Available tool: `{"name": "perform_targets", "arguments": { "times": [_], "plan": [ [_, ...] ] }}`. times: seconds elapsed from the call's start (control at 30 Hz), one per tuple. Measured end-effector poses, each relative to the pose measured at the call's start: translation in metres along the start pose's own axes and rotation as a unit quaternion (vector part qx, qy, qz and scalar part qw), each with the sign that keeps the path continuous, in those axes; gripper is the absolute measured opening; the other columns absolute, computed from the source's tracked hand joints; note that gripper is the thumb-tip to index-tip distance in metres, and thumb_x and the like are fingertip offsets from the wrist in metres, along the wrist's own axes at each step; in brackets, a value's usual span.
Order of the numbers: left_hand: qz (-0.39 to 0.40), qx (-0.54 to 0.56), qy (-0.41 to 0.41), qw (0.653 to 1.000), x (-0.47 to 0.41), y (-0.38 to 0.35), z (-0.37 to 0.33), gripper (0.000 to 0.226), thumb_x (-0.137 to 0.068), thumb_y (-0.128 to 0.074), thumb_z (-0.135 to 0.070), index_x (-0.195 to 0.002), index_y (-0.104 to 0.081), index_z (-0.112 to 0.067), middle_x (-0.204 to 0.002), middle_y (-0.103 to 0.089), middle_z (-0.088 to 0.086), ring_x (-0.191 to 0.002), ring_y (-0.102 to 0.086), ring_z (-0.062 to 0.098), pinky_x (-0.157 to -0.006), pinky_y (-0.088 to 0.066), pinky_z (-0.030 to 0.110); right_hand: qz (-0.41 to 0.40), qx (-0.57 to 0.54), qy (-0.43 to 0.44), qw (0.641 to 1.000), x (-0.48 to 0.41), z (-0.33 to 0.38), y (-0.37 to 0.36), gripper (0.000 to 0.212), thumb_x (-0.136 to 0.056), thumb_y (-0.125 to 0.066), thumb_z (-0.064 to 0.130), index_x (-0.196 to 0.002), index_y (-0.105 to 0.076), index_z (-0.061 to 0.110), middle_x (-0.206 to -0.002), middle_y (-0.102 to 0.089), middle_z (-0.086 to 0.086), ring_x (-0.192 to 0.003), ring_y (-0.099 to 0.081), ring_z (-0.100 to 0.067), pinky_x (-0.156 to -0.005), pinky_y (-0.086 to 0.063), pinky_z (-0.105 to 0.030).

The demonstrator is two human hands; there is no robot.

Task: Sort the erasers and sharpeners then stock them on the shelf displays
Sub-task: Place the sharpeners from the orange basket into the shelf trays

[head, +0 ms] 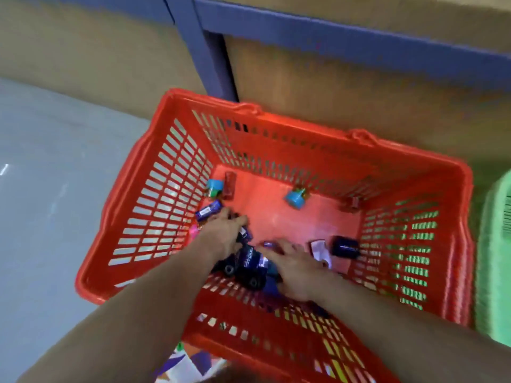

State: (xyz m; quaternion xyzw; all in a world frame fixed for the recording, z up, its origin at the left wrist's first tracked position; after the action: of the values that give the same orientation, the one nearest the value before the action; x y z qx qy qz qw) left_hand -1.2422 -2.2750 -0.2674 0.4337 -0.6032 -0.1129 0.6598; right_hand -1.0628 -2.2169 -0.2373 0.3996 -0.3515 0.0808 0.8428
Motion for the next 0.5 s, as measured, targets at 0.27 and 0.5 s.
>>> {"name": "perform_targets", "arguments": {
  "times": [0.27, 0.5],
  "plan": [
    [-0.060, 0.162, 0.047, 0.984, 0.004, 0.008, 0.000, 0.047, -0.067, -0.074, -0.030, -0.112, -0.061, -0.028, -0.111, -0.060, 0.001, -0.105, -0.058, 0.020, -0.088, -0.049, 0.029, -0.038, 0.011, -0.063, 0.997, -0.030, 0.010, -0.009, 0.068, -0.085, -0.066, 0.021, -0.142, -0.030, 0.028, -0.135, -0.029, -0.009, -0.119, -0.044, -0.035, -0.091, -0.049, -0.043],
    [0.071, 0.590, 0.096, 0.799, 0.015, 0.040, -0.028, 0.043, -0.075, -0.074, -0.046, -0.112, -0.062, -0.027, -0.114, -0.064, -0.002, -0.086, -0.068, 0.016, -0.072, -0.059, 0.032, -0.113, -0.460, -0.192, 0.859, -0.007, -0.028, 0.024, 0.039, -0.081, -0.074, 0.034, -0.116, -0.059, 0.024, -0.110, -0.057, -0.003, -0.087, -0.062, -0.016, -0.066, -0.053, -0.031]
  ]
}}
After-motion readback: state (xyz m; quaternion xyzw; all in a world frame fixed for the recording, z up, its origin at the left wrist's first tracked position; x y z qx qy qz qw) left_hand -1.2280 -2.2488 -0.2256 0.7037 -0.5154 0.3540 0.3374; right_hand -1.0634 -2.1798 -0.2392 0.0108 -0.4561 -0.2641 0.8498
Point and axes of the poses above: each hand's wrist, its own x-axis away from the middle knuckle, its own y-axis out of the back of the hand, z = x × y, the point moved 3 cm from there along -x, towards the middle knuckle
